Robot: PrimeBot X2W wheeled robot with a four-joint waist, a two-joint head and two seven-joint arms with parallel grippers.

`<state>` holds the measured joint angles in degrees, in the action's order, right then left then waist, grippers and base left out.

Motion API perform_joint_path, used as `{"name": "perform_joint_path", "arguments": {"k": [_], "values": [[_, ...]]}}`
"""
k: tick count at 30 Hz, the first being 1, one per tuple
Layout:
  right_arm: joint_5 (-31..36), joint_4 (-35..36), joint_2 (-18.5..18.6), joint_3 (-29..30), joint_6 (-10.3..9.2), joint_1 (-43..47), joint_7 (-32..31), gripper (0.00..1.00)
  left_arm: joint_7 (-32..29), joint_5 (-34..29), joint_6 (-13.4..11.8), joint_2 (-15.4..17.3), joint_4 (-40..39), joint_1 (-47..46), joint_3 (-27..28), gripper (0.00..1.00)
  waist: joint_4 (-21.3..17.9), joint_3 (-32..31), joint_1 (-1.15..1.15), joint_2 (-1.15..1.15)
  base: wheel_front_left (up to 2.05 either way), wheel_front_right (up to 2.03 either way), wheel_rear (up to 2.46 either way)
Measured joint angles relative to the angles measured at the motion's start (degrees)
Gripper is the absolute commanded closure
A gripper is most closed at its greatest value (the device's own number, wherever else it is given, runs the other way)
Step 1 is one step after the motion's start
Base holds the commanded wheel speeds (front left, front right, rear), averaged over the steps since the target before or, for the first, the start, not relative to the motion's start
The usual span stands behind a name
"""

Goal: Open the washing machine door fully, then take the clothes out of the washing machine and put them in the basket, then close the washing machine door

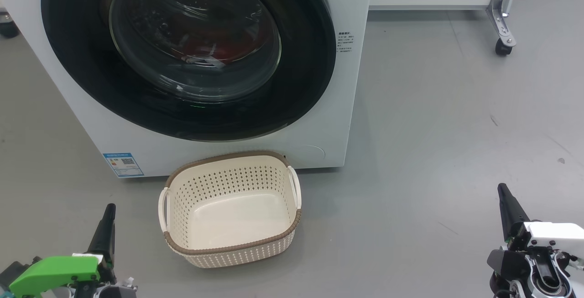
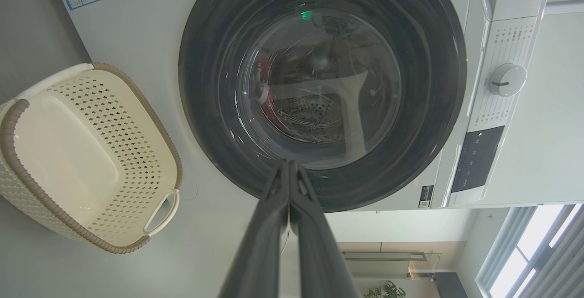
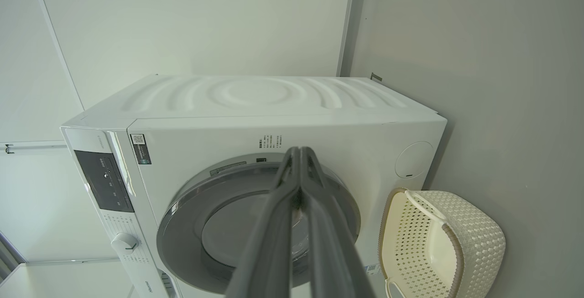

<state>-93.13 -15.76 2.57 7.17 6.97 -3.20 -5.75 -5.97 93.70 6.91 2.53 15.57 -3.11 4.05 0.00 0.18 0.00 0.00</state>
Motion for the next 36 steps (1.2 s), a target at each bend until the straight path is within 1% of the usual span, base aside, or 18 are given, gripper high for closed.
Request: {"name": "perform_joint_path", "arguments": {"k": [28,29,32,36], "values": [[0.0,0.0,-0.01,0.03,0.0,0.0,0.0,1.0,0.0,0.0,0.0,-0.02,0.0,-0.01,0.03,1.0,0.0,0.0,0.0,0.0,0.0,0.0,0.0],[0.0,-0.43,-0.14,-0.01,-0.03,0.25,0.01,0.0,0.01,0.07,-0.04,-0.1,0.49,0.2,-0.08,0.0,0.0,0.0,0.0,0.0,0.0,0.0,0.0],[0.0,-2.92,-1.43,-0.14,-0.05,2.64,0.01,0.0,0.01,0.08,-0.08,-1.23,3.04,2.25,-0.51,0.0,0.0,0.0,0.0,0.0,0.0,0.0,0.0],[0.0,-3.36,-1.75,-0.16,-0.05,3.47,0.1,0.0,0.12,0.08,-0.08,-1.58,3.35,2.96,-0.6,0.0,-0.01,0.0,0.0,0.0,0.0,0.0,0.0]]}}
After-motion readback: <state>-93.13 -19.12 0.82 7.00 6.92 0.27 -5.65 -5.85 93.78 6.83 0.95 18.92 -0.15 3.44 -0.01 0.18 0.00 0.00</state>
